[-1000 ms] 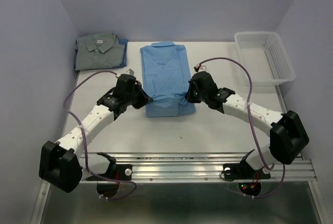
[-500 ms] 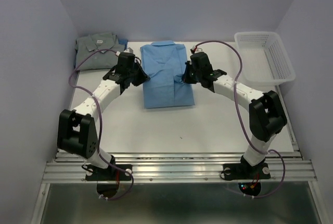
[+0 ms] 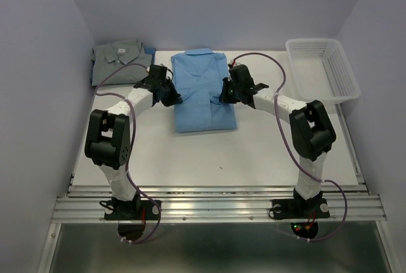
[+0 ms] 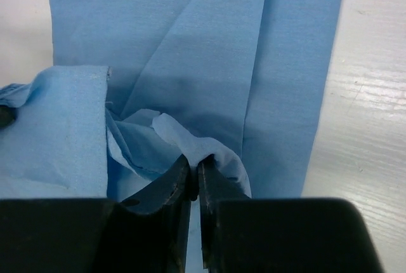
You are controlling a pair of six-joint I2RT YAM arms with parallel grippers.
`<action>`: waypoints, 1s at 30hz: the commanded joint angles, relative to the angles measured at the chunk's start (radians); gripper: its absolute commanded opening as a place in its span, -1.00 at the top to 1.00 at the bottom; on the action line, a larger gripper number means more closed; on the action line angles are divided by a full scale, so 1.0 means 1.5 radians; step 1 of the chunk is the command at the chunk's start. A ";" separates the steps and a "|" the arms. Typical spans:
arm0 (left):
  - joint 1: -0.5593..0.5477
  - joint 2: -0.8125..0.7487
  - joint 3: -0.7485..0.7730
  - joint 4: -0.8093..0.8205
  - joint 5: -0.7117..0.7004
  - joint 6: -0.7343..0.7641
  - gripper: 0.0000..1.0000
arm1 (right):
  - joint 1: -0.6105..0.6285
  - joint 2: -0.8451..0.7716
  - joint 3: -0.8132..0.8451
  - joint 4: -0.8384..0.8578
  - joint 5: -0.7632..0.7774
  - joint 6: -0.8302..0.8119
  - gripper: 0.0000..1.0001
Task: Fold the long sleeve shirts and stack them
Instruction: Fold the shirt
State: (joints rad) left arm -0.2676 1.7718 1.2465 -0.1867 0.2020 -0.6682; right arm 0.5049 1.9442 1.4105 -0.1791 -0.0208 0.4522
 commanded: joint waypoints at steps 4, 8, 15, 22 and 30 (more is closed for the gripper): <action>0.000 0.035 0.051 -0.007 0.008 0.019 1.00 | -0.008 0.021 0.036 0.024 -0.008 0.010 0.22; -0.001 0.037 0.064 -0.004 0.031 0.027 -0.38 | -0.008 0.014 0.064 0.001 -0.037 -0.008 -0.32; -0.002 -0.045 0.041 -0.011 0.020 0.024 -0.97 | -0.008 -0.082 0.026 -0.015 -0.087 -0.028 -1.00; -0.024 -0.141 -0.029 -0.009 0.031 0.003 -0.97 | -0.008 -0.188 -0.114 -0.005 -0.210 -0.035 -1.00; -0.050 -0.207 -0.202 0.093 0.145 -0.030 -0.97 | -0.008 -0.139 -0.207 0.214 -0.521 0.031 -1.00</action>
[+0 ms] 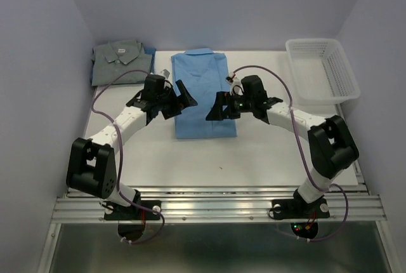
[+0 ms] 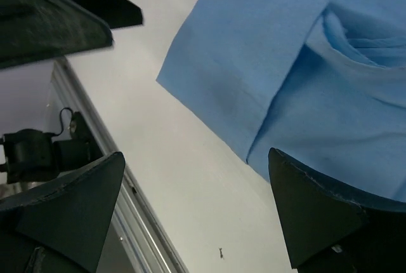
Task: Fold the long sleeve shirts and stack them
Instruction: Fold the shirt
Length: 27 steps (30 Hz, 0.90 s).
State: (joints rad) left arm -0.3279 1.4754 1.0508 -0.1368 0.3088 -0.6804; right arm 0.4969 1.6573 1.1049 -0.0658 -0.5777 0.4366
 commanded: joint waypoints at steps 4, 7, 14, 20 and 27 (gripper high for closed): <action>-0.012 0.002 -0.131 0.117 0.119 -0.041 -0.97 | -0.003 0.127 0.053 0.161 -0.102 0.034 -1.00; -0.015 0.015 -0.164 0.172 0.142 -0.063 -0.97 | -0.003 0.184 0.111 0.164 -0.058 0.012 -1.00; -0.014 0.093 -0.148 0.198 0.114 -0.057 -0.97 | -0.022 0.259 0.141 0.159 0.034 0.013 -1.00; -0.009 0.166 -0.105 0.125 0.052 -0.021 -0.97 | -0.037 0.271 0.121 0.147 0.071 -0.008 -1.00; 0.014 0.166 -0.084 0.085 0.011 0.005 -0.97 | -0.037 0.267 0.027 0.143 0.052 -0.005 -1.00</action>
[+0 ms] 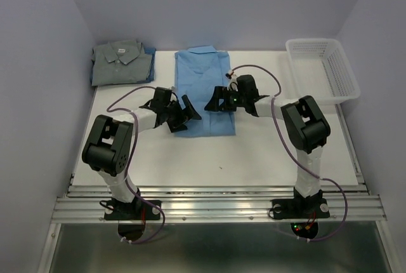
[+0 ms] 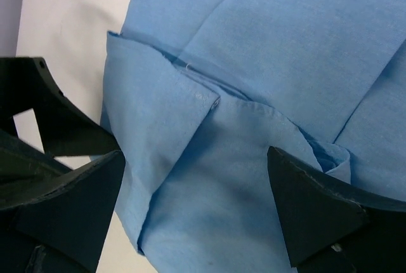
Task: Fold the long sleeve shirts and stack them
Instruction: Fold the shirt
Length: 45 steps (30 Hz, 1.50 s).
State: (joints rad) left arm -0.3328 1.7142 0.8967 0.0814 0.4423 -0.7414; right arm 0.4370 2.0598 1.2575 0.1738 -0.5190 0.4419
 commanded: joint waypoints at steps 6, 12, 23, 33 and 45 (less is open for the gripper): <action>0.040 0.025 0.064 -0.103 -0.125 0.064 -0.97 | 0.043 -0.089 -0.217 0.039 0.001 0.042 -1.00; 0.047 0.060 0.121 -0.112 -0.157 0.095 -0.97 | 0.167 -0.130 -0.283 0.093 0.000 0.095 -1.00; 0.055 0.100 0.190 -0.121 -0.165 0.140 -0.97 | 0.270 -0.091 -0.208 0.159 0.041 0.160 -1.00; 0.055 -0.053 0.156 -0.161 -0.158 0.138 -0.97 | 0.270 -0.213 -0.147 -0.013 0.137 0.046 -1.00; 0.055 -0.315 -0.116 -0.195 -0.174 0.042 -0.97 | 0.229 -0.365 -0.168 -0.114 0.283 0.017 -1.00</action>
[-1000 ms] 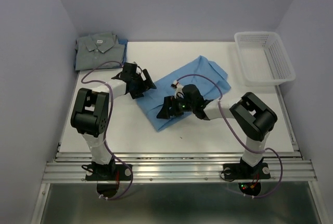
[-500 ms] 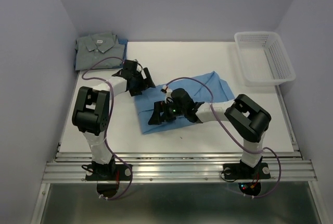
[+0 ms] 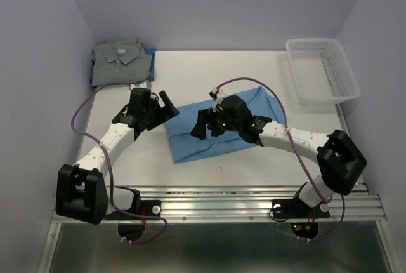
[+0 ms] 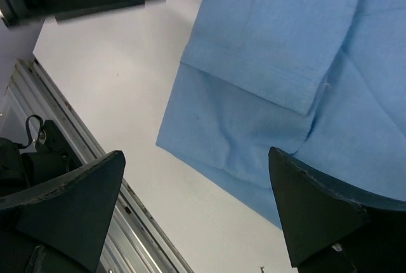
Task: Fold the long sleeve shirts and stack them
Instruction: Fold the shirt
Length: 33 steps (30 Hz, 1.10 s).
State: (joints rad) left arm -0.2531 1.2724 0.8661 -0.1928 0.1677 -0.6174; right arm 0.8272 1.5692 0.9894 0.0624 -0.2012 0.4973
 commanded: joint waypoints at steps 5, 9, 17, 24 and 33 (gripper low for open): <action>0.002 -0.058 -0.183 0.047 0.047 -0.081 -0.97 | -0.057 -0.060 -0.003 -0.060 0.093 -0.013 -1.00; 0.002 -0.032 -0.217 0.118 0.070 -0.087 -0.76 | -0.071 -0.065 -0.009 -0.073 0.095 -0.010 -1.00; 0.001 0.059 -0.243 0.209 0.103 -0.080 0.08 | -0.077 -0.069 -0.023 -0.086 0.101 -0.006 -1.00; -0.008 0.085 -0.228 0.221 0.113 -0.068 1.00 | -0.083 -0.066 -0.023 -0.106 0.133 -0.027 -1.00; -0.016 -0.087 -0.105 0.008 0.043 -0.022 1.00 | -0.083 0.008 0.051 -0.147 0.272 -0.074 0.54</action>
State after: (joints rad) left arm -0.2695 1.2495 0.5743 -0.0418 0.2935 -0.7170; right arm 0.7074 1.5406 0.9878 -0.1463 0.0982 0.4332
